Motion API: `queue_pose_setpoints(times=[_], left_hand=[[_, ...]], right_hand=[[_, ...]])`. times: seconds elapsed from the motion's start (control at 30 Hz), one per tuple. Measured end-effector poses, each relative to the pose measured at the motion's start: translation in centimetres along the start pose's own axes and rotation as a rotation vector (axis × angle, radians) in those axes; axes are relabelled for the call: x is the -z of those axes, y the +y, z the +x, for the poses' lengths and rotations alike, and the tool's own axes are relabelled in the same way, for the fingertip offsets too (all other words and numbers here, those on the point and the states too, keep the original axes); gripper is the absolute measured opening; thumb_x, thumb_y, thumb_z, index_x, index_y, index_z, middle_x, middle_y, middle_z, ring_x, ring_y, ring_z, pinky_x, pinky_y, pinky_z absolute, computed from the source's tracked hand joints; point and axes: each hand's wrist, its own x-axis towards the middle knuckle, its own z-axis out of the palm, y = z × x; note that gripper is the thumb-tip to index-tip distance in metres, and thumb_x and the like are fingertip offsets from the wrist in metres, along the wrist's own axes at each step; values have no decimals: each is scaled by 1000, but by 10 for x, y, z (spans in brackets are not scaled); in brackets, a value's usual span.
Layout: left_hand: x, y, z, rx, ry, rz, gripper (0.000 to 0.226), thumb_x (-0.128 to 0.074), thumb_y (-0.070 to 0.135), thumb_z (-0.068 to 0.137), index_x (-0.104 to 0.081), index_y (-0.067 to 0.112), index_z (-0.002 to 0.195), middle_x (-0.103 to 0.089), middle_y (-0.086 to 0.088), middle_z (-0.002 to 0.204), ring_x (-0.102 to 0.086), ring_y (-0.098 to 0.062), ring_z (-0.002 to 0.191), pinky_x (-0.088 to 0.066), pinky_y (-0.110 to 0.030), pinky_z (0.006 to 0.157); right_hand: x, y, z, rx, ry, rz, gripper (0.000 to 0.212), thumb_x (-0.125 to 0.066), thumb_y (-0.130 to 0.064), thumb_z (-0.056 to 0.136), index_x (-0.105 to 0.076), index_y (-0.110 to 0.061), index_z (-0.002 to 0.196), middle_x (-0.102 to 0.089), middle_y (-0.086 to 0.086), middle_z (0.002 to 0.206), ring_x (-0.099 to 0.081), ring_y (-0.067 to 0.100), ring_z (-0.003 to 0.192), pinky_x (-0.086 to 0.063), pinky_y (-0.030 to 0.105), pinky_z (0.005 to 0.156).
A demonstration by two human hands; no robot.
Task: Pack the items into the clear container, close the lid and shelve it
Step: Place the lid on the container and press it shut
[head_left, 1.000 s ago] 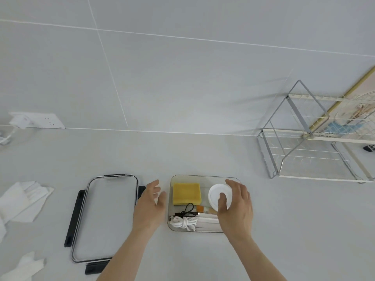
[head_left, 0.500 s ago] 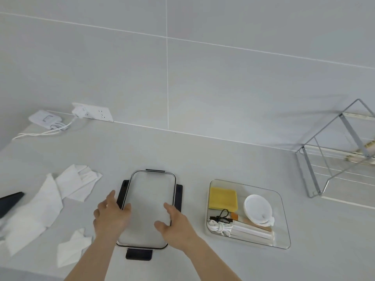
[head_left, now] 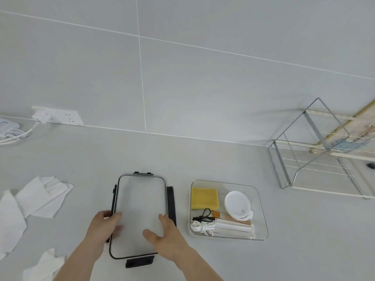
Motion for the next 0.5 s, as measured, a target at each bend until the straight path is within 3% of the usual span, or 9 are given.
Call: queue_pose_setpoints(times=[0.13,0.23,0.3,0.37,0.5], left_hand=[[-8,51,-27,-224,15,-54,30,-72,12,79,-56,14,104,-74,-6,91,-75,-20,67,-55,-39,62],[-17,87,-57,-513,186,225,26,-71,23,73,-53,31,91,-70,7,71,-68,-15,63,-53,-37,59],[-21,102,-77,-716,264,403,24,-68,28,73,-50,35,87,-63,12,61,-59,-7,54,-45,-29,49],[-29,114,-94,-901,269,510,27,-68,28,73,-47,38,88,-58,14,56,-53,-5,47,-39,-26,42],[-70,130,-130,-1307,184,687,36,-72,19,73,-48,37,92,-49,20,64,-44,-7,55,-37,-21,45]], right_hand=[[11,-25,-1,-39,5,273,85,-53,-70,87,-28,-28,156,-31,-8,163,-33,14,147,-28,30,117],[20,-46,-2,-11,-6,497,67,-53,-71,86,-54,-27,136,-61,6,137,-63,23,121,-54,41,103],[37,-59,-7,35,21,718,54,-54,-68,89,-63,-26,121,-69,11,122,-72,28,106,-62,45,90],[65,-69,-11,60,60,926,63,-58,-71,87,-62,-20,124,-71,13,119,-75,31,100,-63,49,84],[152,-71,-30,120,204,1114,92,-66,-83,69,-60,-12,127,-76,20,112,-75,40,96,-63,55,75]])
